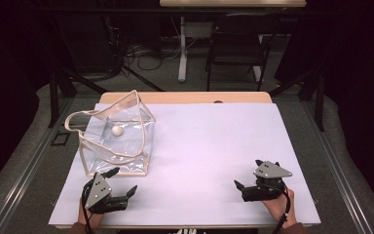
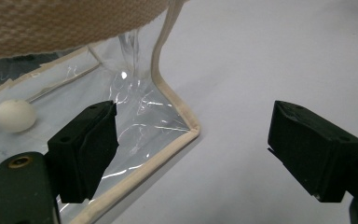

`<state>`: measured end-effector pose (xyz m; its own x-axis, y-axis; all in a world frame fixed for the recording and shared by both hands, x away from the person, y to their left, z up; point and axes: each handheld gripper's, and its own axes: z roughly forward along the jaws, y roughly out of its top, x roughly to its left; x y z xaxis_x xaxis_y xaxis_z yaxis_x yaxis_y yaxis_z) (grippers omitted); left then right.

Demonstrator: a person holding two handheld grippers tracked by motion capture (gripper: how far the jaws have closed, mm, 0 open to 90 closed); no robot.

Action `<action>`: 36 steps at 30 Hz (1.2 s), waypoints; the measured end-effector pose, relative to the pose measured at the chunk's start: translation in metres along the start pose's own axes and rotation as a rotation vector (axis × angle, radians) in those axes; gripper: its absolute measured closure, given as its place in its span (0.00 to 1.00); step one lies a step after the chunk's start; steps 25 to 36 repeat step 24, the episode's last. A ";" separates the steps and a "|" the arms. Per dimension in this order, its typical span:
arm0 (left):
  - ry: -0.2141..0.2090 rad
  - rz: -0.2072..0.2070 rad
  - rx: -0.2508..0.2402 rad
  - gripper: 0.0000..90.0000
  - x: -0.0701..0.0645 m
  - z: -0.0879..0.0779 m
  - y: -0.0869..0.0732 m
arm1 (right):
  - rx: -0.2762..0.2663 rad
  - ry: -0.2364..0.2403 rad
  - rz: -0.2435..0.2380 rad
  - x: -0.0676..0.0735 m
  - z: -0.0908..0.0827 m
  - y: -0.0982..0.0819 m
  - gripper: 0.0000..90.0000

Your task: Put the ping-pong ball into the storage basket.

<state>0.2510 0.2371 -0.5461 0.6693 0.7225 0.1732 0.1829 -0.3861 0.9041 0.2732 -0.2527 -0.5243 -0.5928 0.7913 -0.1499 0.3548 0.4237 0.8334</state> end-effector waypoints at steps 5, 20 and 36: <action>0.000 -0.002 0.001 0.18 0.000 0.000 0.000 | -0.009 -0.010 -0.012 0.003 -0.001 -0.010 0.00; -0.004 -0.001 0.002 0.18 0.000 0.000 0.000 | -0.032 -0.023 -0.021 0.010 -0.007 -0.031 0.00; -0.004 0.003 0.007 0.18 0.000 0.000 0.000 | -0.027 -0.018 -0.019 0.011 -0.007 -0.034 0.00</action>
